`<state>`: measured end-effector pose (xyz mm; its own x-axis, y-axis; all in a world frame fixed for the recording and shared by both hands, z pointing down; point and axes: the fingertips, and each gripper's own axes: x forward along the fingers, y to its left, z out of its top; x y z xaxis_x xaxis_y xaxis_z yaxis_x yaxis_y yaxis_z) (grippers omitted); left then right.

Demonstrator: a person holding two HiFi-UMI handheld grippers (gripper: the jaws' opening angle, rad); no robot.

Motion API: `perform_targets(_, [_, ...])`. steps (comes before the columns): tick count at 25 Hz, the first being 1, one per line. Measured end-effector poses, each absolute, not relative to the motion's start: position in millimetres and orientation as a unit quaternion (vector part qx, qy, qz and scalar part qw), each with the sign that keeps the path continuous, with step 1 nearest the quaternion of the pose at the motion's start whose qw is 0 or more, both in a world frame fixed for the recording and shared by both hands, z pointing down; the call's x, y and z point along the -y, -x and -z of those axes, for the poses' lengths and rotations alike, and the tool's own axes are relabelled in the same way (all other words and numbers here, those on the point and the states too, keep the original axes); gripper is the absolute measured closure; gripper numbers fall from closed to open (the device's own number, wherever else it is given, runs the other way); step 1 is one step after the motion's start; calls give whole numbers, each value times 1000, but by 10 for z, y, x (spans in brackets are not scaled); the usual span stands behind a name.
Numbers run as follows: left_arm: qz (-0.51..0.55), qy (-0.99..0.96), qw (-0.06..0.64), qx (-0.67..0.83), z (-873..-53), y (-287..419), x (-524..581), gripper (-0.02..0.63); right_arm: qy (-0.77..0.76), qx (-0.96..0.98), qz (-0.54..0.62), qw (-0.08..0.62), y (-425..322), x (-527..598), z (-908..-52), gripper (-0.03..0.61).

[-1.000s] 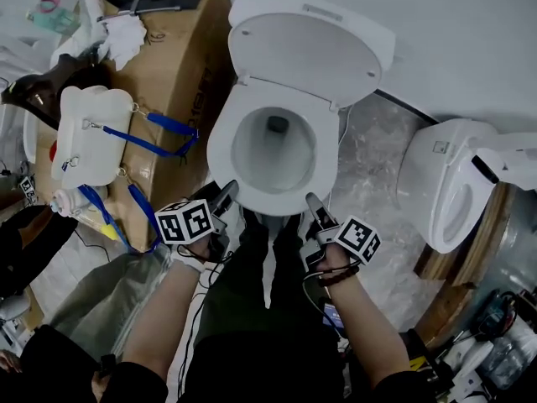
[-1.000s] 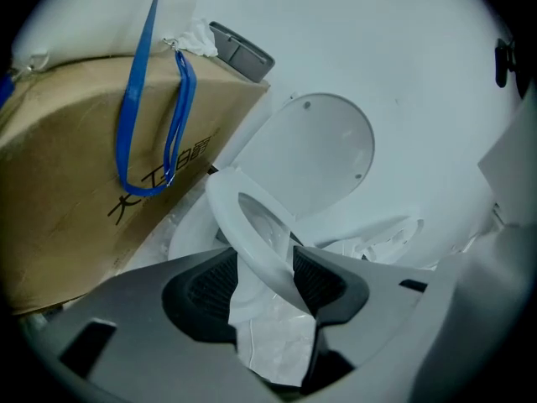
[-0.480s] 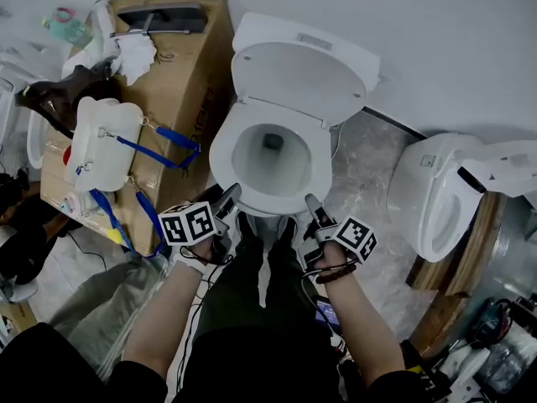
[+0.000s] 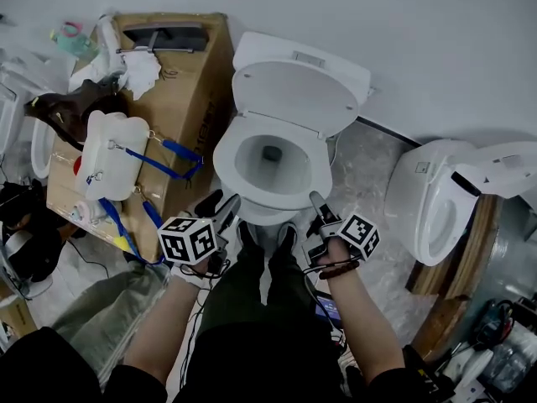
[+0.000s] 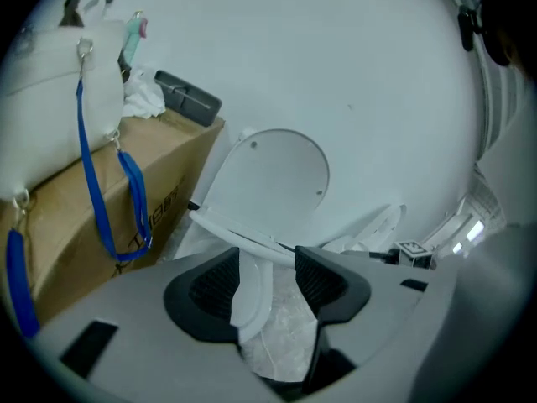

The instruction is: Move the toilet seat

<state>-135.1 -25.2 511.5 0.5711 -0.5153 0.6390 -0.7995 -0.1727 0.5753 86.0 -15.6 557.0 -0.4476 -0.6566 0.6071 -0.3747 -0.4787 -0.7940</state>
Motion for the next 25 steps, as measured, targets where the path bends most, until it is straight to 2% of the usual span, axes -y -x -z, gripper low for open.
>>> perform_targets(5, [-309, -812, 256, 424, -4936, 1216, 307, 399, 521, -500, 682, 117, -904, 299, -5441, 344])
perform_targets(9, [-361, -830, 144, 399, -4896, 1032, 425, 399, 530, -501, 672, 129, -923, 403, -5378, 345])
perform_targets(17, [-362, -834, 122, 398, -4824, 987, 633, 399, 551, -505, 650, 136, -934, 494, -5267, 348])
perform_targets(22, [-335, -837, 137, 410, -4711, 983, 794, 400, 546, -527, 631, 160, -877, 441, -5000, 354])
perform_targets(25, [-322, -841, 153, 407, -4672, 925, 865, 418, 576, -572, 573, 113, -923, 370, -4803, 354])
